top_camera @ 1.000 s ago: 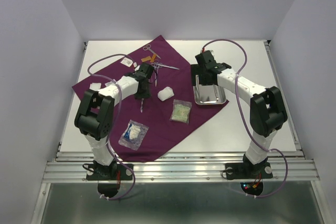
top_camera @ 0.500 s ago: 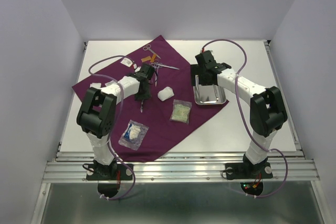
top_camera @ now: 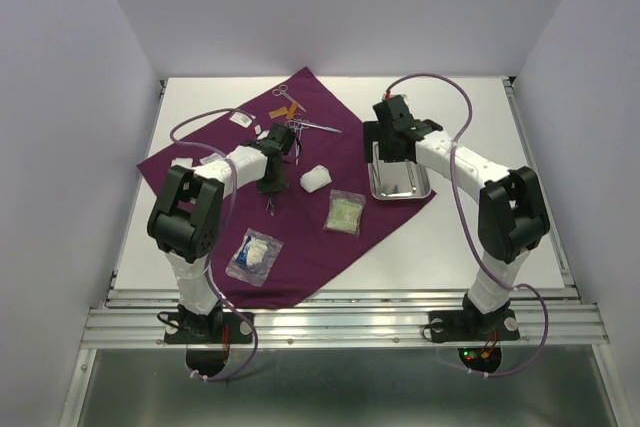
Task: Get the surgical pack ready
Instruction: Pick up the medical item from the surgical kit.
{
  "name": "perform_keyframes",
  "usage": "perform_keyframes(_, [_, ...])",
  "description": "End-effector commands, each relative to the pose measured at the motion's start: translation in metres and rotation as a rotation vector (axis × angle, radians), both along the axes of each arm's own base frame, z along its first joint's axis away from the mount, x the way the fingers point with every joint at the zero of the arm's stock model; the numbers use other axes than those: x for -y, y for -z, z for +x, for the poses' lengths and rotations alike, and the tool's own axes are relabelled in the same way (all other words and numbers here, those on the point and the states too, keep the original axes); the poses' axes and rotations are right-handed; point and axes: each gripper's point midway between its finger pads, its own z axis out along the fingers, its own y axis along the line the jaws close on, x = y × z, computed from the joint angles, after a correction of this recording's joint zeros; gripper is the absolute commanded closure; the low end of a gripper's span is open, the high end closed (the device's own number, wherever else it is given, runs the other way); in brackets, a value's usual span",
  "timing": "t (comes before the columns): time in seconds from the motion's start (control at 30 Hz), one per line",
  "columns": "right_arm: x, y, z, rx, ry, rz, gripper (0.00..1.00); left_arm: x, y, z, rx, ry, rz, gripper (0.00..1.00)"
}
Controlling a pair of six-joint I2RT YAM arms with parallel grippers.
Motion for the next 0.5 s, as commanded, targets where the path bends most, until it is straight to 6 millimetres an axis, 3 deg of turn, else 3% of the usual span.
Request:
perform_keyframes(0.0, [-0.002,-0.027,0.004,0.078,0.014,0.039,0.0,0.007,-0.045,0.004,0.078,0.008,-0.041,1.0])
perform_keyframes(0.27, [-0.001,-0.027,0.002,0.079,0.025,0.04,0.0,0.032,-0.089,0.004,0.13,0.068,-0.111,1.0])
perform_keyframes(0.47, [0.001,-0.026,0.001,0.078,0.03,0.038,0.0,0.042,-0.1,0.006,0.143,0.086,-0.134,1.0])
